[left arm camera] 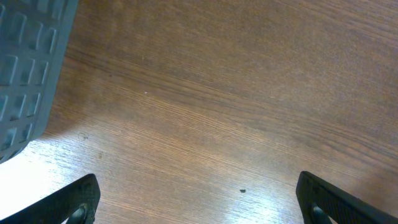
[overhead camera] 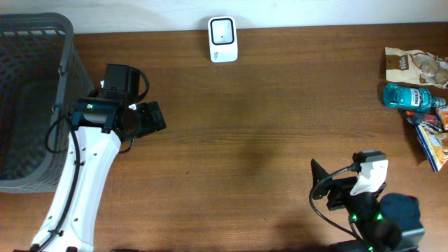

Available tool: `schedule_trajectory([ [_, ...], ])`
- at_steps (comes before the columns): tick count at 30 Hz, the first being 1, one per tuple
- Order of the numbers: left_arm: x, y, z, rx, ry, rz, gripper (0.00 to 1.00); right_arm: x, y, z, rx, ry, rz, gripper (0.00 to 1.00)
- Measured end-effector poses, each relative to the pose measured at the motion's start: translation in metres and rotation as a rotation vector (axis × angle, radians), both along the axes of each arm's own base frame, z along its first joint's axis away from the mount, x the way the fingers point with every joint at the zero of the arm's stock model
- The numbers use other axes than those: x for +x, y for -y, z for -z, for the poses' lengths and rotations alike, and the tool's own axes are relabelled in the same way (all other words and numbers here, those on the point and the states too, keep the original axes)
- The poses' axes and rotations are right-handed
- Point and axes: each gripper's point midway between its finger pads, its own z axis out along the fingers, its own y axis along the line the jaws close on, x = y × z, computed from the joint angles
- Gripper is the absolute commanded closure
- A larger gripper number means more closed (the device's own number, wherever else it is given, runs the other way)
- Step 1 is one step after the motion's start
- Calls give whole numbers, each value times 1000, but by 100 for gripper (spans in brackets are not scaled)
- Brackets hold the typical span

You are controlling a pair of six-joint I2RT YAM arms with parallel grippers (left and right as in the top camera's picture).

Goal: Scan the item barcode

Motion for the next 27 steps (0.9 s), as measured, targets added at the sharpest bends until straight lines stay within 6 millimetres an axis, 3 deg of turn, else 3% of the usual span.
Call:
schedule_trajectory([
  [5,0,0,0,0,0,0,1,0,5,14,11,73,19,2],
  [12,0,0,0,0,0,0,1,10,7,18,1,202,16,2],
  [27,0,0,0,0,0,0,1,22,6,38,-7,288,3,2],
])
